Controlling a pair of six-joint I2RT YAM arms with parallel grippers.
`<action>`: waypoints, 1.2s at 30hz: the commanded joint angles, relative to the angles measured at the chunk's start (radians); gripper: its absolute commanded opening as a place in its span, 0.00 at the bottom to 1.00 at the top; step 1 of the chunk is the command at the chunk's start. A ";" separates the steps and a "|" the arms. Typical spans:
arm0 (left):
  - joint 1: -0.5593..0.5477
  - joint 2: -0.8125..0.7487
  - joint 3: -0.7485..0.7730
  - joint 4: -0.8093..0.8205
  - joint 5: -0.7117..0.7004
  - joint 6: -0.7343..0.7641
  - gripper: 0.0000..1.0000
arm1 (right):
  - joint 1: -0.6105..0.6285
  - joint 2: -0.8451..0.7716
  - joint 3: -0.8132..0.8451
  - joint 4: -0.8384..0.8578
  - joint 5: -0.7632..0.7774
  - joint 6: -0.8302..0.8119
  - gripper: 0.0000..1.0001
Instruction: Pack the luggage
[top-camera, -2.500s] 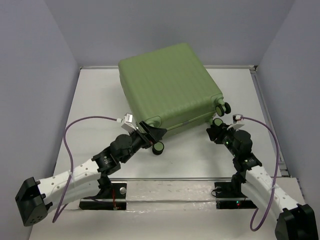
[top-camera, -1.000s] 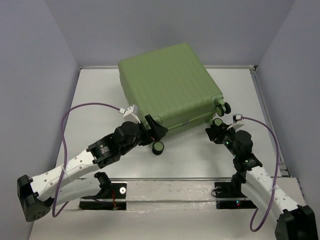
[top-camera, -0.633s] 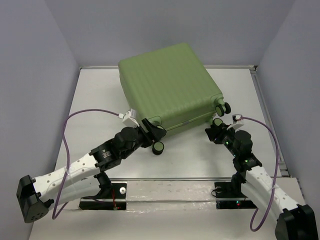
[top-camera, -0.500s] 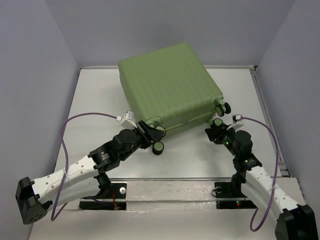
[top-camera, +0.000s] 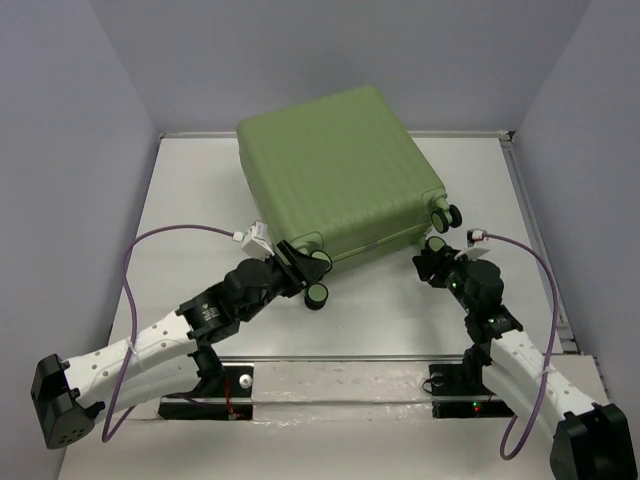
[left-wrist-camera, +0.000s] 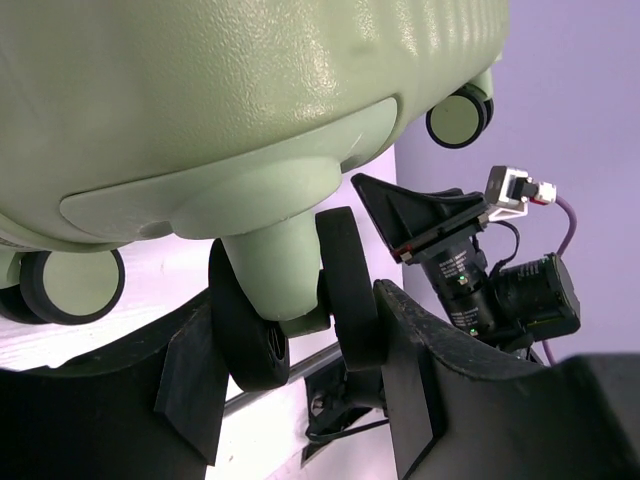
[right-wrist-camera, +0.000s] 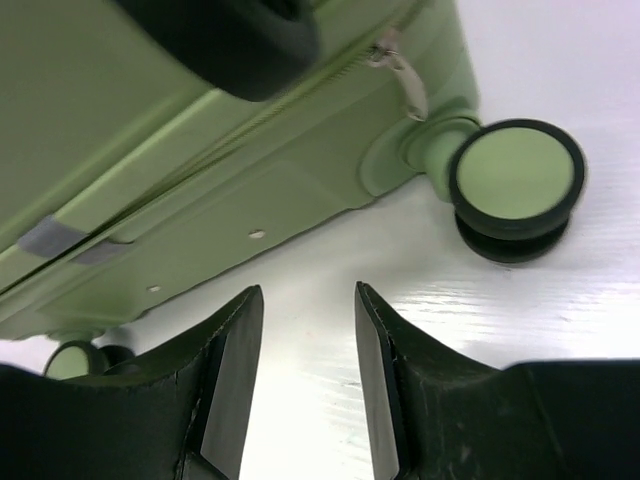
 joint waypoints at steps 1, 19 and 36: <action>-0.007 -0.026 0.087 0.255 0.027 0.081 0.06 | -0.024 0.042 0.034 0.075 0.122 -0.016 0.49; -0.006 -0.145 0.137 0.277 -0.056 0.198 0.06 | -0.122 0.131 -0.043 0.497 0.086 -0.071 0.60; -0.001 -0.137 0.190 0.227 -0.016 0.214 0.06 | -0.291 0.697 0.052 1.088 -0.364 -0.076 0.58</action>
